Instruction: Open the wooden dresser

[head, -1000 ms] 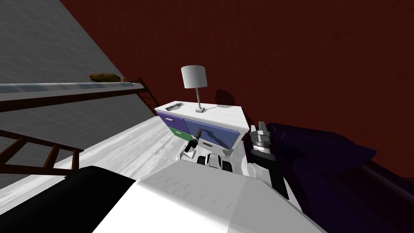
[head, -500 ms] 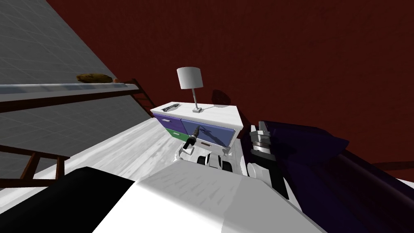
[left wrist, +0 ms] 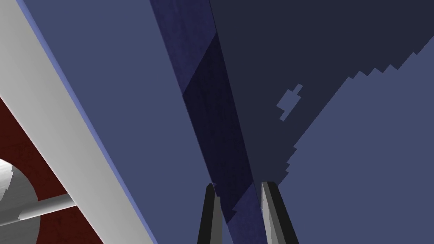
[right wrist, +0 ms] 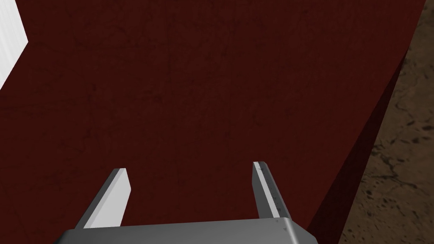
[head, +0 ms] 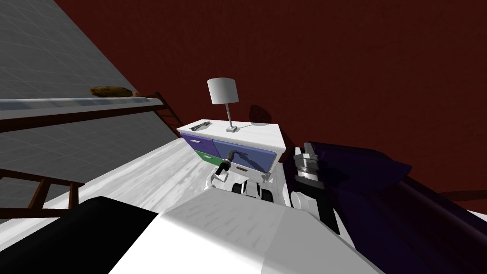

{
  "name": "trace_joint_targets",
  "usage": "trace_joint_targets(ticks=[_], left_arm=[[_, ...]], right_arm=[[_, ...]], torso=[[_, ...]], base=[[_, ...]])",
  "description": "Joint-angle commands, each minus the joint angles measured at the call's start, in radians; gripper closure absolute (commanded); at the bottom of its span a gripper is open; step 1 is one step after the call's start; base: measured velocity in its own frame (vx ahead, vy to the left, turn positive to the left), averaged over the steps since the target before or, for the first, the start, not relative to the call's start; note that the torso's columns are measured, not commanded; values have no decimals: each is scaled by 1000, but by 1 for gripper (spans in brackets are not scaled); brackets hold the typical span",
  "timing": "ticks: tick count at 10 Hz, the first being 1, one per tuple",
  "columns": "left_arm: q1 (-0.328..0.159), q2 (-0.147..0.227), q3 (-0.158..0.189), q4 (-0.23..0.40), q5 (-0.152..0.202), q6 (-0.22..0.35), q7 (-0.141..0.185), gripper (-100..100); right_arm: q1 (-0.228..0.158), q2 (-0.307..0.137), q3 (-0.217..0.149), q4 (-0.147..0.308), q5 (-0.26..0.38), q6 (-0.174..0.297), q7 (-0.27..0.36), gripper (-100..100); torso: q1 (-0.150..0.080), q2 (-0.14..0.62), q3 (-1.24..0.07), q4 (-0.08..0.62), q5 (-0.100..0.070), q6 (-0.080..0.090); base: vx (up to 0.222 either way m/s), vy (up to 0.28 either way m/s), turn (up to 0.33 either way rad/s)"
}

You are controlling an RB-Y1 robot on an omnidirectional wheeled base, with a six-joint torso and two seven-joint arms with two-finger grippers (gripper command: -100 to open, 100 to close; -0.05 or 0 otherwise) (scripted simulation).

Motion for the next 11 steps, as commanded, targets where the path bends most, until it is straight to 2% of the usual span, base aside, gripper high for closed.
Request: trace_joint_targets(ticks=[1, 2, 3, 4, 7, 8, 11], left_arm=[[42, -21, -30, -54, -18, -2, -21, 100], [64, -35, -47, -77, -27, -1, -31, 100], [53, -28, -40, -63, -21, 4, -22, 100], [68, -24, -50, -89, -21, 7, -25, 100], [87, -15, -58, -125, -21, 9, -25, 100], [85, -17, -57, -110, -21, 16, -25, 100], [115, -6, -72, -146, -20, 6, -25, 100]], right_arm=[[0, 0, 0, 0, 0, 0, 0, 0], [0, 0, 0, 0, 0, 0, 0, 0], [0, 0, 0, 0, 0, 0, 0, 0], [0, 0, 0, 0, 0, 0, 0, 0], [-1, 0, 0, 0, 0, 0, 0, 0], [-1, 0, 0, 0, 0, 0, 0, 0], [-1, 0, 0, 0, 0, 0, 0, 0]], torso=[[-1, 2, 2, 0, 0, -1], [0, 3, 2, 0, 0, -1], [-1, 3, 2, 0, 0, -1], [-1, 3, 2, -1, 0, -1], [-2, 10, 6, 2, 0, -1], [-3, 8, 5, 3, -1, 0], [-1, 5, 3, 1, 0, 0]], base=[[31, 53, 94], [36, 58, 125], [17, 19, 7], [-84, 19, 23], [-180, 22, 36], [-89, 13, 6], [-170, 45, 27]])
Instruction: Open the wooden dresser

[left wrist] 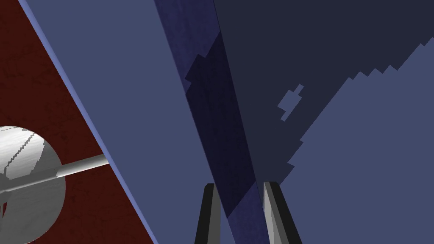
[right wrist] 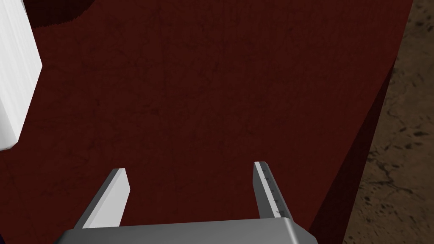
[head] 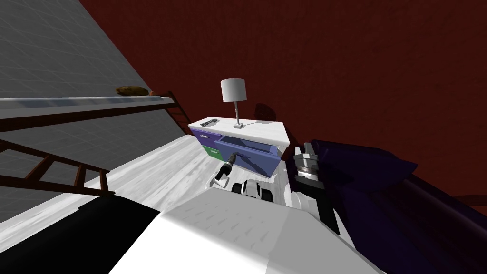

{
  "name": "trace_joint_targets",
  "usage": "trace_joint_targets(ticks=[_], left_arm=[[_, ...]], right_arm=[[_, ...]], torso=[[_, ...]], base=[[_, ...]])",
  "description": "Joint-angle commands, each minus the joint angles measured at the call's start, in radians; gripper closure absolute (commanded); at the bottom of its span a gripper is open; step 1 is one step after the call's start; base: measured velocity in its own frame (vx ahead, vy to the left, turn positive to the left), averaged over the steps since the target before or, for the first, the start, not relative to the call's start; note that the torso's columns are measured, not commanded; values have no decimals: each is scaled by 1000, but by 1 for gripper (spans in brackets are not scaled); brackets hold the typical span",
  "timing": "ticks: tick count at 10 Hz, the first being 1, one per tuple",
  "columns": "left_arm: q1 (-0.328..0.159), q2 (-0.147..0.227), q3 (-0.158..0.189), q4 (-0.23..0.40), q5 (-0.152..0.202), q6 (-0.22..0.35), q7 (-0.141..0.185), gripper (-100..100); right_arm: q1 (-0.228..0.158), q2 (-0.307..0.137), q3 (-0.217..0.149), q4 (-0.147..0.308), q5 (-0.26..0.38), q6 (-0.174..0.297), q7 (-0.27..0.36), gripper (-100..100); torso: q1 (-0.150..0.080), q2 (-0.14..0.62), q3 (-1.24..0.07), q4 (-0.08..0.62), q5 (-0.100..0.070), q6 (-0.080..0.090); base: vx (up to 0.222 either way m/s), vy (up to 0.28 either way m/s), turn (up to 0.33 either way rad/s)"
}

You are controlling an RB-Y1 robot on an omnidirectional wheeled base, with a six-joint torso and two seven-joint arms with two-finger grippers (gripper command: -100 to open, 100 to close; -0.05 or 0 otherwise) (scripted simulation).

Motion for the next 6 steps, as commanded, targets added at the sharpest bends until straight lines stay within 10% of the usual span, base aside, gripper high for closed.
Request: trace_joint_targets(ticks=[1, 2, 3, 6], left_arm=[[19, 8, -9, -35, -1, -13, -2, 100], [16, 4, -8, -18, -1, -5, -2, 100], [29, 10, -11, -43, 1, 14, -1, -100], [57, 28, -15, -128, 9, 68, 3, -100]], right_arm=[[0, 0, 0, 0, 0, 0, 0, 0], [0, 0, 0, 0, 0, 0, 0, 0], [0, 0, 0, 0, 0, 0, 0, 0], [1, 0, 0, 0, 0, 0, 0, 0]], torso=[[0, 2, 1, 1, 0, -1], [-2, 2, 1, 2, -1, 0], [-3, -5, -2, 1, -1, 1], [0, -10, -5, -5, 1, 1]], base=[[-202, 32, 35], [-91, 12, 9], [-13, 4, 13], [24, -6, 18]])
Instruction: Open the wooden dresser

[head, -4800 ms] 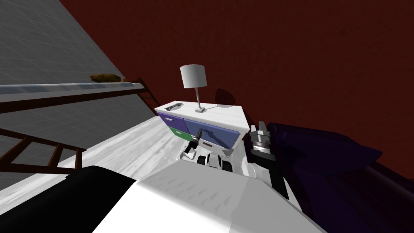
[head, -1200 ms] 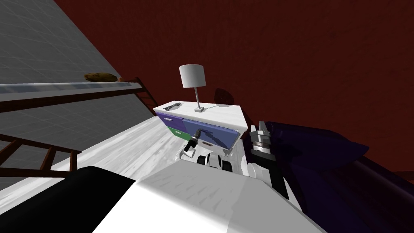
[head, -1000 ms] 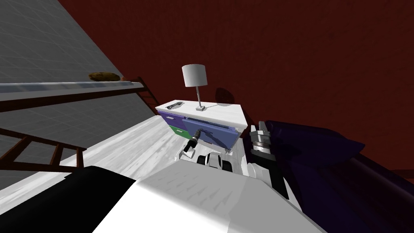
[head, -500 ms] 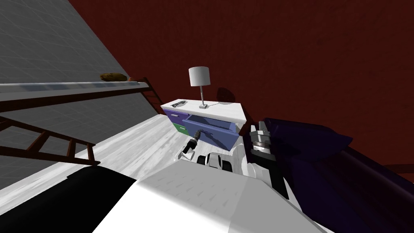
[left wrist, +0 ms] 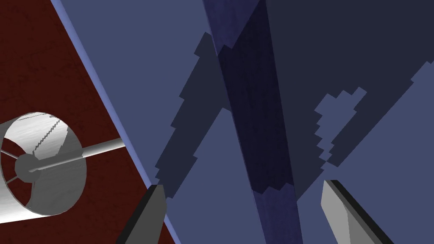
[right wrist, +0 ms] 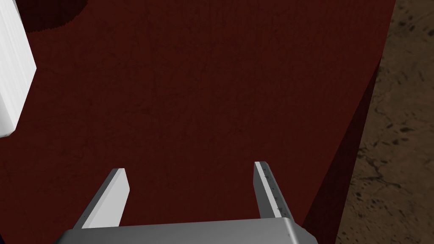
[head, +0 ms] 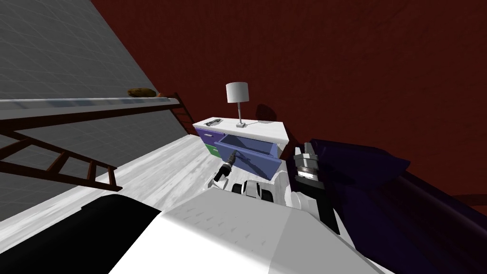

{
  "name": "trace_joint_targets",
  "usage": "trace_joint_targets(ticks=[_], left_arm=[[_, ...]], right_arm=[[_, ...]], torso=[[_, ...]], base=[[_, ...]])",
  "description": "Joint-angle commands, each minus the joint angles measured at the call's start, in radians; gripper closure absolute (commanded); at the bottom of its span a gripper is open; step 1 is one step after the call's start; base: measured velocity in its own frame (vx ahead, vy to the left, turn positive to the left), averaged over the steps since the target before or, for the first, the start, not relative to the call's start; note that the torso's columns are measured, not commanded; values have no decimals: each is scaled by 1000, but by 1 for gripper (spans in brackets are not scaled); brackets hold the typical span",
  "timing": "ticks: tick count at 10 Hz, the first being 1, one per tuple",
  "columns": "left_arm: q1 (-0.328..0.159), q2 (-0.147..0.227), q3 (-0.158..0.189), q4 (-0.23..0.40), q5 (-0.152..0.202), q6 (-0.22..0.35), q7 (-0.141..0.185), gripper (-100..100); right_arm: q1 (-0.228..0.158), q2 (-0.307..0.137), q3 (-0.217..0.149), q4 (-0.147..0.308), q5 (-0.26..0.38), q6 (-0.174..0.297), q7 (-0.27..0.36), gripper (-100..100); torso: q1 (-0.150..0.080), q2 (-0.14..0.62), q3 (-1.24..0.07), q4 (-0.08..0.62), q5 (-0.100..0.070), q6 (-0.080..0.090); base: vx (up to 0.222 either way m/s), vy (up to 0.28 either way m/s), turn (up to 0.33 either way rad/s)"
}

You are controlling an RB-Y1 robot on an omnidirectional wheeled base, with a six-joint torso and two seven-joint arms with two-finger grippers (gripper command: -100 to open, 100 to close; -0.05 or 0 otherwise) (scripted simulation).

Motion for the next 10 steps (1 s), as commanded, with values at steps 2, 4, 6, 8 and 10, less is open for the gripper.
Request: trace_joint_targets(ticks=[2, 4, 6, 8, 10], left_arm=[[30, 22, -4, -101, 10, 66, 6, -100], [48, 33, -7, -158, 15, 101, 8, -100], [66, 45, -10, -208, 20, 137, 11, -100], [70, 45, -13, -198, 21, 146, 12, -100], [73, 45, -14, -196, 21, 150, 12, 0]], right_arm=[[0, 0, 0, 0, 0, 0, 0, 0], [0, 0, 0, 0, 0, 0, 0, 0], [0, 0, 0, 0, 0, 0, 0, 0], [0, 0, 0, 0, 0, 0, 0, 0], [0, 0, 0, 0, 0, 0, 0, 0]], torso=[[1, 5, 3, 1, 0, 0], [1, 6, 4, 1, 0, 0], [-1, 9, 5, 5, -2, -1], [-2, 13, 7, 9, -4, -1], [-1, 10, 6, 5, -1, -1]], base=[[28, -2, 17], [21, 1, 14], [19, -9, 16], [14, -1, 4], [3, 0, 0]])
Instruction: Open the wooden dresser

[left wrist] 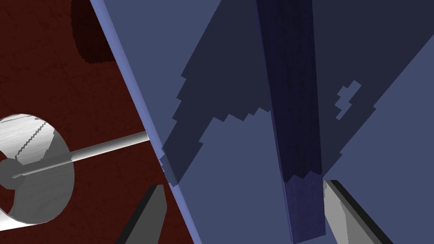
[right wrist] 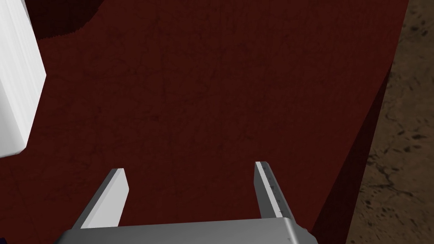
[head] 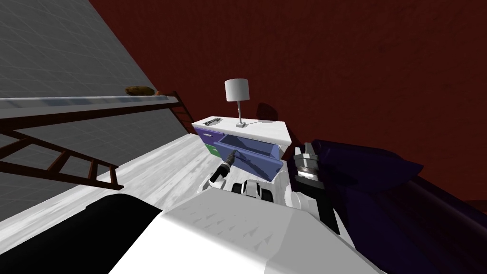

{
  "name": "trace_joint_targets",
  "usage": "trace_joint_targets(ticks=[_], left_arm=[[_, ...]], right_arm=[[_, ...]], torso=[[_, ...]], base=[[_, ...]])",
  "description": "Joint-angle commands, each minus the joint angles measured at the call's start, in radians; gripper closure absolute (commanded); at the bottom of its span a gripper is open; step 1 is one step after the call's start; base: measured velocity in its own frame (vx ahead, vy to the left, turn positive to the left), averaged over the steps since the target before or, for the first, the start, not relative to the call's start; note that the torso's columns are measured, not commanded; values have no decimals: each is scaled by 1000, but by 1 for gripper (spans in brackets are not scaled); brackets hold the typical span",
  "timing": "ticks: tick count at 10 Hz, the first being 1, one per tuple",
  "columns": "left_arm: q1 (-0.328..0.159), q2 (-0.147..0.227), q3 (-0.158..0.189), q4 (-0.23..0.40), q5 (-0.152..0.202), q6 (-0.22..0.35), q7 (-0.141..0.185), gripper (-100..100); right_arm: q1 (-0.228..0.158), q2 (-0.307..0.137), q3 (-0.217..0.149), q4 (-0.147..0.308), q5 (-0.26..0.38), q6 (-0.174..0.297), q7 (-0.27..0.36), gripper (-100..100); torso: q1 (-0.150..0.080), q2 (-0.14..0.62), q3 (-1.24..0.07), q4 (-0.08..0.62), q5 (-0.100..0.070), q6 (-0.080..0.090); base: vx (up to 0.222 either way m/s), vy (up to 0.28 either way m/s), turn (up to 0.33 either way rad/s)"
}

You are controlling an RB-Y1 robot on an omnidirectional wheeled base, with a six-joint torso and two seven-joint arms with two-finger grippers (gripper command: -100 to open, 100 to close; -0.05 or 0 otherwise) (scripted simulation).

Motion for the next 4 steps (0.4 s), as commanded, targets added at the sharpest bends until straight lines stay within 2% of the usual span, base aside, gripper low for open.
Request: trace_joint_targets(ticks=[1, 4], left_arm=[[1, 0, 0, 2, 0, 2, 0, 0], [3, 1, 0, 5, 0, 4, 0, 0]], right_arm=[[0, 0, 0, 0, 0, 0, 0, 0], [0, 0, 0, 0, 0, 0, 0, 0]], torso=[[0, -2, -1, -1, 0, 0], [1, -5, -3, -3, 1, 0]], base=[[0, 0, 0], [0, 0, 0]])
